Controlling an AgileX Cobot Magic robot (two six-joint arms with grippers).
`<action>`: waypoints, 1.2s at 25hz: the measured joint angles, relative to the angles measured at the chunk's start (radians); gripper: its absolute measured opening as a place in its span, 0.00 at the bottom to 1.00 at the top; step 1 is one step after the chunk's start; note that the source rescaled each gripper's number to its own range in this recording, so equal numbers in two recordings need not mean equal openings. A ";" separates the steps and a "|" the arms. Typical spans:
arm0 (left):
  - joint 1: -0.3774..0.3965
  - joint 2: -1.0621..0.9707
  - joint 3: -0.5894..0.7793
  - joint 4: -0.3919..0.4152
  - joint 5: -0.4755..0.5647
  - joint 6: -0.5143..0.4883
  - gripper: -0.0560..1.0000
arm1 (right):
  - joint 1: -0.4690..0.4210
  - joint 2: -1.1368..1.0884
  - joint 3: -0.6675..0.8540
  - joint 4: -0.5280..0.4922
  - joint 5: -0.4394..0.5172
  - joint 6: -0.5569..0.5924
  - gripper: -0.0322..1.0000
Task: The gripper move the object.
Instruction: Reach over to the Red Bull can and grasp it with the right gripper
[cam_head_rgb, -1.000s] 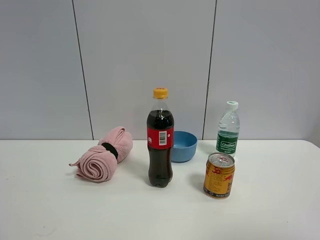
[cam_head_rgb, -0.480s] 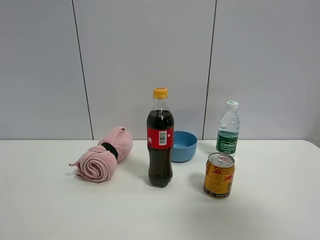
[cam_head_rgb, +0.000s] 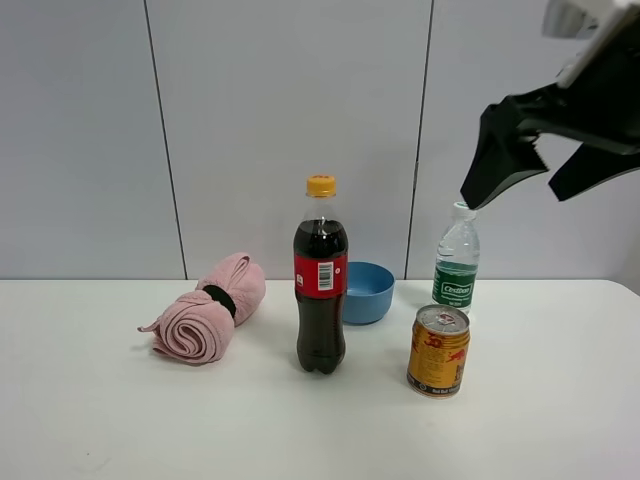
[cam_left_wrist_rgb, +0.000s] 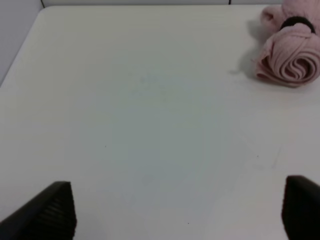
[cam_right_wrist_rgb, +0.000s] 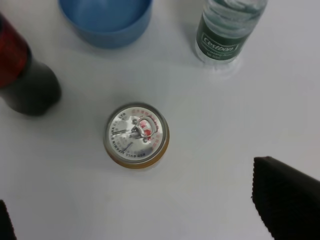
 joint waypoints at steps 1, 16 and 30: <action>0.000 0.000 0.000 0.000 0.000 0.000 1.00 | 0.008 0.049 -0.028 -0.024 0.012 0.028 1.00; 0.000 0.000 0.000 0.000 0.000 0.000 1.00 | 0.052 0.446 -0.155 -0.095 0.016 0.125 1.00; 0.000 0.000 0.000 0.000 0.000 0.000 1.00 | 0.052 0.561 -0.156 -0.149 -0.109 0.125 1.00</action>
